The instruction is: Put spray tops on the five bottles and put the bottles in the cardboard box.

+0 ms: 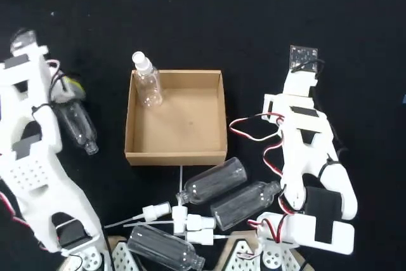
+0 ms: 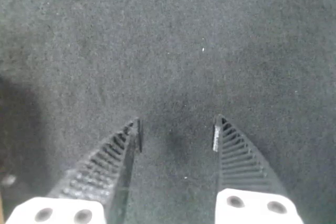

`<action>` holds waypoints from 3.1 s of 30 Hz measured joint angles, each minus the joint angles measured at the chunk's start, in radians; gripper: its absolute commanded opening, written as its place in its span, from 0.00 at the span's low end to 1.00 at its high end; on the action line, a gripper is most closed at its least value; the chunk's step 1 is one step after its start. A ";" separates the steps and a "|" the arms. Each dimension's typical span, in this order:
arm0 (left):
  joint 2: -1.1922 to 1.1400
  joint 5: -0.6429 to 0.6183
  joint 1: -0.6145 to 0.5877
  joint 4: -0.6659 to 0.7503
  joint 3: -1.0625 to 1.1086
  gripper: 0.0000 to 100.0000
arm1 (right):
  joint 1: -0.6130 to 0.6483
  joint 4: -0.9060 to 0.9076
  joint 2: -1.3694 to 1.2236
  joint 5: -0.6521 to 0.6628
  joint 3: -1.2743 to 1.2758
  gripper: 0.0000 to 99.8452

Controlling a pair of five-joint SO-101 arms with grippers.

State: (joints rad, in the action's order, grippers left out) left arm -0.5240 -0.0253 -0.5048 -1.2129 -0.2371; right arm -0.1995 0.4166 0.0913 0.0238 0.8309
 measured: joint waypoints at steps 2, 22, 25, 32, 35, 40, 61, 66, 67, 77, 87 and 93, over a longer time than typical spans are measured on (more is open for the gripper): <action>-0.029 -0.003 -0.058 -0.035 -0.057 0.28 | 0.000 0.000 0.000 0.000 0.000 0.19; -0.114 0.411 -0.344 -0.445 -0.361 0.28 | 0.000 0.000 0.000 0.000 0.000 0.19; -0.114 0.413 -0.339 -0.505 -0.423 0.28 | 0.000 0.000 0.000 0.000 0.000 0.19; -0.074 0.387 -0.244 -0.535 -0.489 0.28 | 0.000 0.000 0.000 0.000 0.000 0.19; -0.074 0.310 -0.180 -0.535 -0.443 0.28 | 0.000 0.000 0.000 0.000 0.000 0.19; -0.072 0.255 -0.120 -0.535 -0.338 0.28 | 0.000 0.000 0.000 0.000 0.000 0.19; -0.066 0.460 -0.338 -0.517 -0.213 0.23 | 0.000 0.000 0.000 0.000 0.000 0.19; -0.041 0.583 -0.430 -0.517 -0.213 0.23 | 0.000 0.000 0.000 0.000 0.000 0.19; -0.023 0.615 -0.440 -0.517 -0.213 0.23 | 0.000 0.000 0.000 0.000 0.000 0.19; 0.391 0.827 -0.419 -0.532 0.000 0.23 | 0.000 0.000 0.000 0.000 0.000 0.19; 0.806 1.100 -0.129 -0.382 0.517 0.37 | 0.000 0.000 0.000 0.000 0.000 0.19; 0.893 1.353 -0.081 -0.258 0.717 0.36 | 0.000 0.000 0.000 0.000 0.000 0.19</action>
State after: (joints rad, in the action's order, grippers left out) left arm 0.3690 1.3280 -0.5861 -1.4707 0.4795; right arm -0.1995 0.4166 0.0913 0.0238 0.8309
